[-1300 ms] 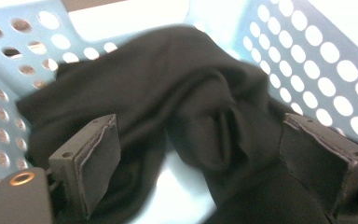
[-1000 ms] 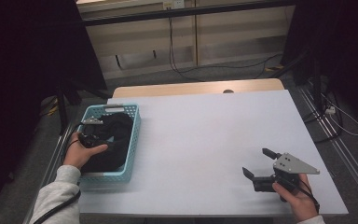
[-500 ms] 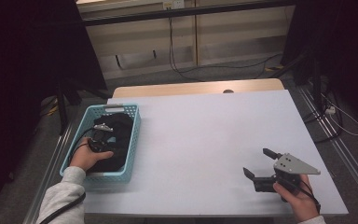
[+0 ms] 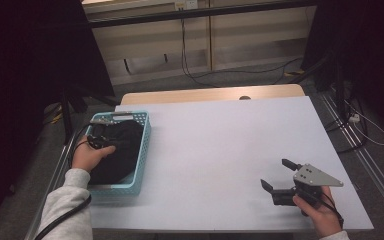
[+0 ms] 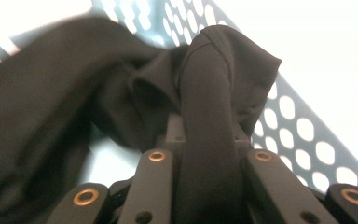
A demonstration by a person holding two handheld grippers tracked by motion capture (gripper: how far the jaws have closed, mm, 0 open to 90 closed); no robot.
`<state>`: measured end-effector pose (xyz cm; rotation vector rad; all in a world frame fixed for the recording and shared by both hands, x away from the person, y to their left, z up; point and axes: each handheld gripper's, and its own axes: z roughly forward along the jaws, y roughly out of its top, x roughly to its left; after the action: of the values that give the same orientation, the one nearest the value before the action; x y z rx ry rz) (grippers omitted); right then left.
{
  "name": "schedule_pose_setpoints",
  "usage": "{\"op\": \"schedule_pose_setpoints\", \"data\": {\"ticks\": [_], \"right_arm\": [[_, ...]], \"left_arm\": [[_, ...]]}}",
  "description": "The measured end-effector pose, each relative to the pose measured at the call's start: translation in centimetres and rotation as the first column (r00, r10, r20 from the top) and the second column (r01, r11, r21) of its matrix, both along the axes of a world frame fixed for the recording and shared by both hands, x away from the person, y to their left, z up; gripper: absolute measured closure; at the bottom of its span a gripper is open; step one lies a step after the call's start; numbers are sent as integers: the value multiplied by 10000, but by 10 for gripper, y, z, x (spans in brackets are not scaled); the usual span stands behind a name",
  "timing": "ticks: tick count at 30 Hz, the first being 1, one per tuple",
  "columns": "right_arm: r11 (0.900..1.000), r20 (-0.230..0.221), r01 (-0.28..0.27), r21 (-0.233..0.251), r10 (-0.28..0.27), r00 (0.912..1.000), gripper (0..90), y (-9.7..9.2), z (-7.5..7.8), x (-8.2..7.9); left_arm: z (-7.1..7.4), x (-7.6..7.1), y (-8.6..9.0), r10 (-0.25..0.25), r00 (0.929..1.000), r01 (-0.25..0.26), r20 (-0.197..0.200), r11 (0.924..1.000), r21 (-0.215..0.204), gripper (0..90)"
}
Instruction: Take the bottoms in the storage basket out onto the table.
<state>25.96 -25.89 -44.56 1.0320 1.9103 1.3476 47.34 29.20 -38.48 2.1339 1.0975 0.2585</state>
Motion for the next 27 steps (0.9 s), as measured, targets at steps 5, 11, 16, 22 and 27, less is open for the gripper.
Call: {"op": "schedule_pose_setpoints", "data": {"ticks": [5,11,16,22,27], "right_arm": [[10000,-25,-27,-11,27,10000,42,0,0,0],[10000,-67,12,17,-12,10000,42,-1,-1,-1],[10000,-62,30,53,-30,10000,42,-3,-1,-1],[9999,-93,-80,61,80,9999,44,-2,-1,-1],[9998,-94,-202,77,203,9997,45,0,-1,-1]], "left_arm": [[7,15,0,509,9952,-513,837,9987,26,788],[-7,33,9,1464,9819,-1483,1203,9889,72,779],[-21,39,15,2447,9619,-2544,1218,9645,710,426],[-33,43,19,2677,9548,-2821,1292,9531,1100,122],[-48,47,20,2685,9592,-2763,881,9565,937,61]]}}
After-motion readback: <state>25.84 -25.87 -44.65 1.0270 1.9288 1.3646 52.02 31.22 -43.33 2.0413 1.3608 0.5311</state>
